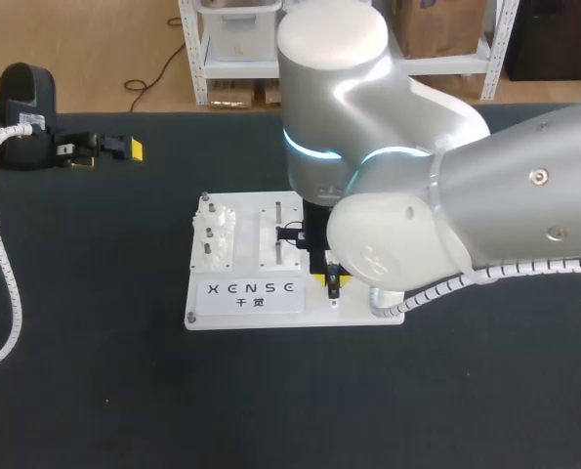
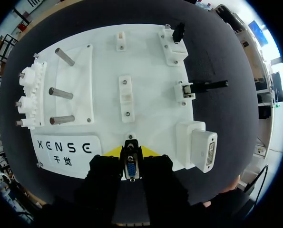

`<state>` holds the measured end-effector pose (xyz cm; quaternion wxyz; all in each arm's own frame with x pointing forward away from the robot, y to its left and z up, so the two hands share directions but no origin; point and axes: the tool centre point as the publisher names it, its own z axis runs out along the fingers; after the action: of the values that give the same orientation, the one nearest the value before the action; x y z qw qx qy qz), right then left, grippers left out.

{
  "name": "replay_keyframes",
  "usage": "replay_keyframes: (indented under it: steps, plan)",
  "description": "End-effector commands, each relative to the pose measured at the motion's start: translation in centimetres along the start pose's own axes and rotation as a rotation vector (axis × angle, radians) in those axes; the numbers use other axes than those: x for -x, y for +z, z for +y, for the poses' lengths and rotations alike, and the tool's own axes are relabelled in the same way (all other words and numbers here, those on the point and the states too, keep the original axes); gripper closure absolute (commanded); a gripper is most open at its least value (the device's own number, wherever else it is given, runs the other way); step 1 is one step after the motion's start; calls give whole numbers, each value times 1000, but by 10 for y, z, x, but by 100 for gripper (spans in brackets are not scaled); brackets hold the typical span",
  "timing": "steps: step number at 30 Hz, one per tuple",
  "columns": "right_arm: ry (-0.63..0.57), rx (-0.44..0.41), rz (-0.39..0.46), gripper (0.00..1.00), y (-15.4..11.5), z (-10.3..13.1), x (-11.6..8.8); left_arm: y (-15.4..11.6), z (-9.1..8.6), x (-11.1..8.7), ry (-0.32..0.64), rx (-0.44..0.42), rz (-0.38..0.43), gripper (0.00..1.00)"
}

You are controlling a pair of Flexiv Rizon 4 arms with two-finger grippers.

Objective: Insert the USB connector, Ethernet cable, and multi-pin plug into their matching sockets one by one.

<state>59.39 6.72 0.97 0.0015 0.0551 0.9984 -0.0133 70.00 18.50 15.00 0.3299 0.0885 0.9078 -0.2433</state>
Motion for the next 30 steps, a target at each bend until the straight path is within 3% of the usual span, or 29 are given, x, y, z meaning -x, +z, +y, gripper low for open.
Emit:
replay_keyframes:
  steps: [1,30]
  plan:
    - [-1,12,-9,100,3,-5,-4,0,0,0,0,0,0,0]
    - [-17,46,-41,100,-20,-3,2,0,0,0,0,0,0,0]
